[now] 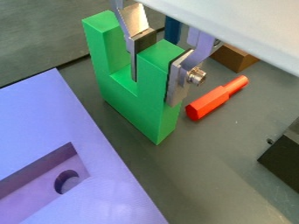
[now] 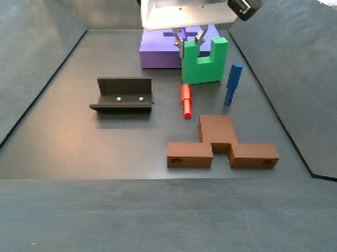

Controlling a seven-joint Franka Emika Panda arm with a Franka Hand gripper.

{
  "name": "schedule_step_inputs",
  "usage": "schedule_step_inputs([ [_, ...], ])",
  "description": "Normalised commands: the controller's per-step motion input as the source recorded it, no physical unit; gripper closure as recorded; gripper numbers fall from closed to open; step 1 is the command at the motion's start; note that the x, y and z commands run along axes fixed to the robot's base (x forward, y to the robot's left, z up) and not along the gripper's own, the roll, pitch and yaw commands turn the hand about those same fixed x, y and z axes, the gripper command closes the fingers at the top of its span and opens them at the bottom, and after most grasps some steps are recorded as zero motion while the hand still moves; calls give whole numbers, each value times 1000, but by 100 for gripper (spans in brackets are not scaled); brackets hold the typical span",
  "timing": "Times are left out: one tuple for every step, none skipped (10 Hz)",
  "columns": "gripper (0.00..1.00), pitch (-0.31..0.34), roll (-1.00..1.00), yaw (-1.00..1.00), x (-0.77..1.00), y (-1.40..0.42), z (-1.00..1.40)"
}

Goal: Pick up the green object. Move up. Move to above the board. Insert the green object.
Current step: Pick up the green object.

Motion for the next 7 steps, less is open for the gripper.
schedule_step_inputs([
  [100,0,0,0,0,0,0],
  [100,0,0,0,0,0,0],
  [100,0,0,0,0,0,0],
  [100,0,0,0,0,0,0],
  [100,0,0,0,0,0,0],
  [100,0,0,0,0,0,0],
  [100,0,0,0,0,0,0],
])
